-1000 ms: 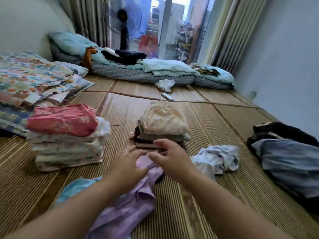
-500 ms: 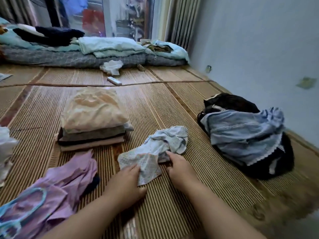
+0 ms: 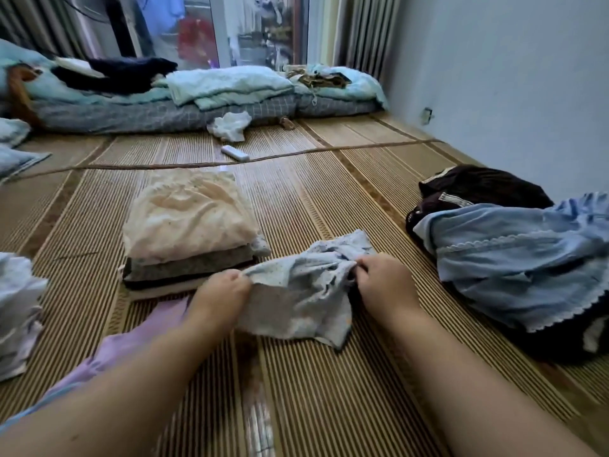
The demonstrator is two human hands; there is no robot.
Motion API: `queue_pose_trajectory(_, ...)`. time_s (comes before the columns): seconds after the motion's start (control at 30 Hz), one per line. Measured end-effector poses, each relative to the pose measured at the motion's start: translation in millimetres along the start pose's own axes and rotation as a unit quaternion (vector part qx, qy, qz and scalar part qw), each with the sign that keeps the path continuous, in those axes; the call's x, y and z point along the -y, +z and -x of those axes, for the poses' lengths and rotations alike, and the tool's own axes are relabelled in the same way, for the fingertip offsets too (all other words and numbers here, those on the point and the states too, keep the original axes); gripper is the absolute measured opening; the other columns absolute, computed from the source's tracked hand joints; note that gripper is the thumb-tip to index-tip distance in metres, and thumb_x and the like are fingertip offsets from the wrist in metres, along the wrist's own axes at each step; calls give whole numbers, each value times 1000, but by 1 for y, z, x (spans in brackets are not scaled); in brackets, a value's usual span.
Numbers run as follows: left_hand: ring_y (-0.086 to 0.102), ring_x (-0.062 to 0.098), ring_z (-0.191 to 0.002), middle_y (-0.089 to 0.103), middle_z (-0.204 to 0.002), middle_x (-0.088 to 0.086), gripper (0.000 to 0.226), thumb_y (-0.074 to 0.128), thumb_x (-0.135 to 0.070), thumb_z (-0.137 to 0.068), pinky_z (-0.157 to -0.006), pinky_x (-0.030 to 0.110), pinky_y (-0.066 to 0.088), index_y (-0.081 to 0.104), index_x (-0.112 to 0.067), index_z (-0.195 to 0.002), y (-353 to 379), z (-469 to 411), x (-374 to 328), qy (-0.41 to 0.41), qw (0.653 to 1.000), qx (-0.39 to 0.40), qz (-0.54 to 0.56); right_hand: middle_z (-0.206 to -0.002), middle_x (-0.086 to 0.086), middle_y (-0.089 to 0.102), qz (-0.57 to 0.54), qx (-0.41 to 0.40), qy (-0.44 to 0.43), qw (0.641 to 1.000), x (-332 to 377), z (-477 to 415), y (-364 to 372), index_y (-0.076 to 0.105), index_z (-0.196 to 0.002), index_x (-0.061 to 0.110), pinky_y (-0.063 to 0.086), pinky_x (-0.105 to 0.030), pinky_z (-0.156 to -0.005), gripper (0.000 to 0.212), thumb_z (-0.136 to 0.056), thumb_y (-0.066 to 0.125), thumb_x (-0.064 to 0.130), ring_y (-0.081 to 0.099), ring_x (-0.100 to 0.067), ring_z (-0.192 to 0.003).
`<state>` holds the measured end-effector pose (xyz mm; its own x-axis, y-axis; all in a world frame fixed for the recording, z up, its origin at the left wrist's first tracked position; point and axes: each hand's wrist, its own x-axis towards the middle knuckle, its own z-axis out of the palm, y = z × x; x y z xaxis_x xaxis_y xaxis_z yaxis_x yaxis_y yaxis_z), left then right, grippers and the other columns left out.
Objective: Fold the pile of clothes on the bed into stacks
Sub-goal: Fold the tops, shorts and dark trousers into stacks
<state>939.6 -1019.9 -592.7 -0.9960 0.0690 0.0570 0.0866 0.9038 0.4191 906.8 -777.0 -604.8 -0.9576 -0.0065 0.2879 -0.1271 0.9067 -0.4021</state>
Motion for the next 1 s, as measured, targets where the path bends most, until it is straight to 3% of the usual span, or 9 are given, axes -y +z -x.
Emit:
queue_pose_trajectory(0.1, 47, 20, -128, 51, -138, 4, 44, 55, -28, -95, -101, 25, 31, 46, -16, -137, -53, 10, 5, -25, 992, -35, -121, -82, -2, 63, -147, -52, 3, 988, 12, 3, -53, 66, -79, 19, 35, -31, -64, 20, -94, 52, 18, 58, -24, -82)
queue_pose_trajectory(0.2, 50, 19, -120, 51, -132, 2, 58, 71, -33, -84, -95, 25, 40, 46, -21, -135, -94, 34, 7, -60, 993, -53, -84, -80, -1, 65, -315, -60, 46, 946, 34, 6, -108, 63, -81, 18, 47, -36, -69, 18, -96, 53, 21, 62, -26, -84)
queue_pose_trajectory(0.3, 55, 18, -91, 55, -105, 1, 36, 67, -23, -89, -65, 23, 46, 57, -14, -123, -108, 53, 3, -161, 972, -72, 157, -77, -1, 65, -390, -50, 45, 918, 64, 16, -153, 64, -81, 18, 51, -41, -76, 22, -97, 54, 28, 63, -25, -80)
queue_pose_trajectory(0.4, 58, 18, -79, 60, -98, 4, 32, 55, -17, -96, -60, 27, 45, 57, -6, -126, -114, 75, -9, -197, 880, -70, 427, -75, 0, 65, -355, -51, 7, 933, 99, 29, -186, 64, -78, 18, 51, -41, -77, 26, -97, 54, 33, 61, -20, -76)
queue_pose_trajectory(0.53, 64, 9, -95, 67, -111, -3, 37, 67, -43, -85, -76, 26, 50, 63, -25, -117, -127, 107, -46, -46, 907, -73, 412, -73, 3, 64, -303, -33, -39, 952, 143, 45, -213, 65, -74, 19, 50, -36, -73, 23, -93, 58, 31, 62, -20, -78)
queue_pose_trajectory(0.67, 65, -9, -79, 71, -84, -19, 45, 68, -67, -64, -57, 5, 47, 68, -34, -94, -143, 139, -108, 124, 912, -155, 359, -71, -10, 62, -256, -47, -94, 961, 171, 59, -224, 66, -77, 2, 47, -33, -62, 23, -85, 59, 23, 59, -24, -68)
queue_pose_trajectory(0.8, 68, 1, -72, 72, -78, -13, 21, 72, -45, -70, -64, 26, 59, 67, -31, -85, -148, 134, -138, 89, 943, -135, 291, -75, -9, 61, -239, -47, -120, 962, 182, 61, -231, 65, -84, 3, 44, -33, -64, 24, -87, 54, 24, 53, -17, -68)
queue_pose_trajectory(0.9, 63, 9, -69, 66, -68, -10, 11, 64, -16, -75, -61, 26, 51, 66, -24, -67, -152, 124, -133, 52, 974, -102, 196, -71, 0, 54, -253, -48, -105, 961, 175, 56, -243, 63, -86, 6, 44, -34, -66, 24, -91, 50, 27, 51, -14, -67)
queue_pose_trajectory(1.0, 60, 13, -67, 65, -69, -5, 11, 66, -33, -74, -61, 28, 48, 68, -22, -71, -152, 124, -125, 37, 951, -31, 305, -73, 2, 54, -290, -52, -91, 951, 163, 52, -254, 61, -86, 6, 45, -36, -71, 24, -92, 51, 28, 52, -15, -72)
